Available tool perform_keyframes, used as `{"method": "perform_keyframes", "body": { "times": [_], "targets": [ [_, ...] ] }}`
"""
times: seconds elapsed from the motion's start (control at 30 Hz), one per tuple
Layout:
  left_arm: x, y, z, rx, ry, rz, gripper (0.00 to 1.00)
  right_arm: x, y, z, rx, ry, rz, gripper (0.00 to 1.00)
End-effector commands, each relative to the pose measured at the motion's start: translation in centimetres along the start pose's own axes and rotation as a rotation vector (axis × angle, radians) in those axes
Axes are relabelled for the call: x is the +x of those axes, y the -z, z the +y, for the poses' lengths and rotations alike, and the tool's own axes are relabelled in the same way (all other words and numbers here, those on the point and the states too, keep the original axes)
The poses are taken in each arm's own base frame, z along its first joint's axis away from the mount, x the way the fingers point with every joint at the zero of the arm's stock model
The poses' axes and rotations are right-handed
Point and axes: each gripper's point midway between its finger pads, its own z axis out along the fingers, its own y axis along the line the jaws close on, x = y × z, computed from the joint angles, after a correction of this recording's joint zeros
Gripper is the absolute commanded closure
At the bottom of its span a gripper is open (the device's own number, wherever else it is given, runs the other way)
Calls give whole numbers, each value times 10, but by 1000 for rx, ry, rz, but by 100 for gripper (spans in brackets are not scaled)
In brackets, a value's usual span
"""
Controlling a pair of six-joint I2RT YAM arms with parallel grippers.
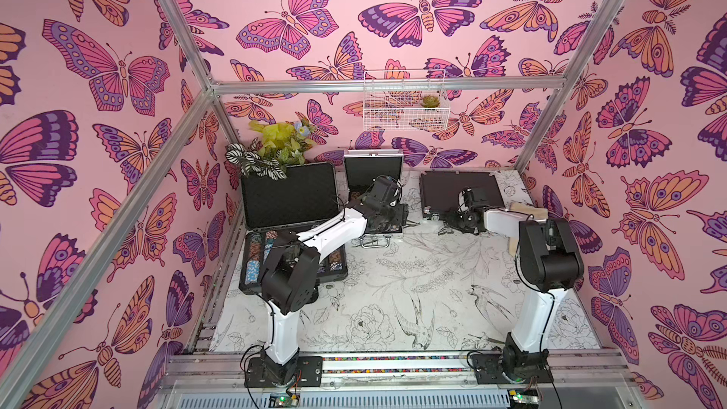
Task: Close the poker set cases
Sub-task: Move the poker set case to the center of the board.
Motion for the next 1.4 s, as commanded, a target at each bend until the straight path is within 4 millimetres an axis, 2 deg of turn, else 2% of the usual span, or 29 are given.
{"method": "perform_keyframes", "body": {
  "times": [0.0, 0.1, 0.27, 0.4, 0.53, 0.6, 0.7, 0.8, 0.93, 1.1, 1.37],
  "targets": [
    [3, -2, 6, -14, 1, 10, 29, -14, -4, -47, 90, -159, -9, 85],
    [1, 2, 6, -23, -5, 5, 29, -15, -8, -45, 67, -158, 9, 78],
    [4, 6, 11, -36, -6, 8, 29, -18, -6, -32, 0, -123, 8, 61],
    [11, 7, 17, -60, -1, 19, 29, -24, 15, -16, -65, -88, -26, 52],
    [17, 8, 24, -85, 15, 29, 29, -25, 41, 5, -109, -46, -58, 50],
    [21, 10, 28, -98, 22, 35, 28, -19, 52, 16, -113, -15, -58, 50],
    [28, 13, 39, -125, 48, 52, 27, -2, 60, 35, -135, 21, -50, 51],
    [36, 21, 55, -174, 92, 57, 25, 25, 58, 60, -181, 41, -24, 52],
    [44, 35, 79, -248, 160, 42, 23, 68, 50, 107, -234, 85, 16, 53],
    [48, 57, 102, -311, 215, 11, 22, 104, 41, 156, -270, 112, 17, 56],
    [52, 89, 119, -351, 257, -34, 21, 130, 13, 193, -222, 163, 25, 58]
  ]
}}
